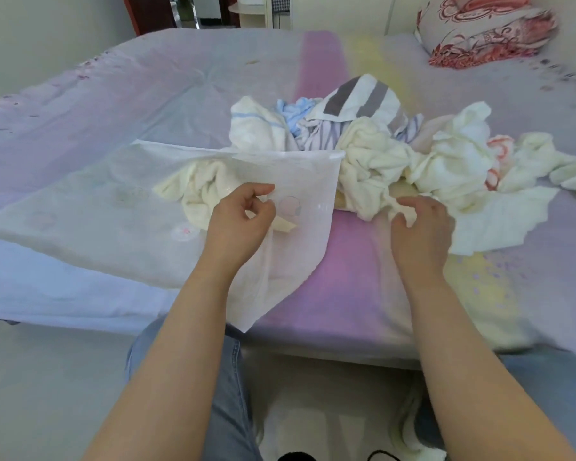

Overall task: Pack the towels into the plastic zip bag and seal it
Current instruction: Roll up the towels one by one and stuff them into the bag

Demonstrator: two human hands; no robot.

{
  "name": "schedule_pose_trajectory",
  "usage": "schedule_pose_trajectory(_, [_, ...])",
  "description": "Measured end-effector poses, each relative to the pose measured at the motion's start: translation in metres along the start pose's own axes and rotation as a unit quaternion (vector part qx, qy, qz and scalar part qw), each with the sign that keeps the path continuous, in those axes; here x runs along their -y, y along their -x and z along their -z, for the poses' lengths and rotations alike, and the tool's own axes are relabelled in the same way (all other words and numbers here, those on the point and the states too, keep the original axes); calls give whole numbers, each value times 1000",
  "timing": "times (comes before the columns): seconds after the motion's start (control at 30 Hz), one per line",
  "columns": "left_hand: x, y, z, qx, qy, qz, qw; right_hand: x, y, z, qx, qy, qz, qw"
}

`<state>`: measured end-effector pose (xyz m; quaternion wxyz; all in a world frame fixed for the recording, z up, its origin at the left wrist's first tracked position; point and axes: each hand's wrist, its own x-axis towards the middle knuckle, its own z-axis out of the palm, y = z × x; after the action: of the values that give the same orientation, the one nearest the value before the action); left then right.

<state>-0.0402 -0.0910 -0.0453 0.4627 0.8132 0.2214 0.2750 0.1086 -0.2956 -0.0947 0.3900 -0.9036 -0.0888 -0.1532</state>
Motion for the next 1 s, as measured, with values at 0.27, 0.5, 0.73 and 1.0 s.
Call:
schedule_pose_trajectory(0.27, [-9,13,-32,-58,-151,-70,984,-81,-29,21,124,194,-99,968])
schedule_pose_trajectory(0.5, [-6,16,-5,-113,-162,-61,978,10,17,43,243,-135,-6,961])
schedule_pose_trajectory(0.73, [0,22,49,-141,-197,-48,969,103,56,-5,378,-54,170,908])
schedule_pose_trajectory(1.0, [16,25,82,-156,-128,13,979,103,94,-36,327,44,219,918])
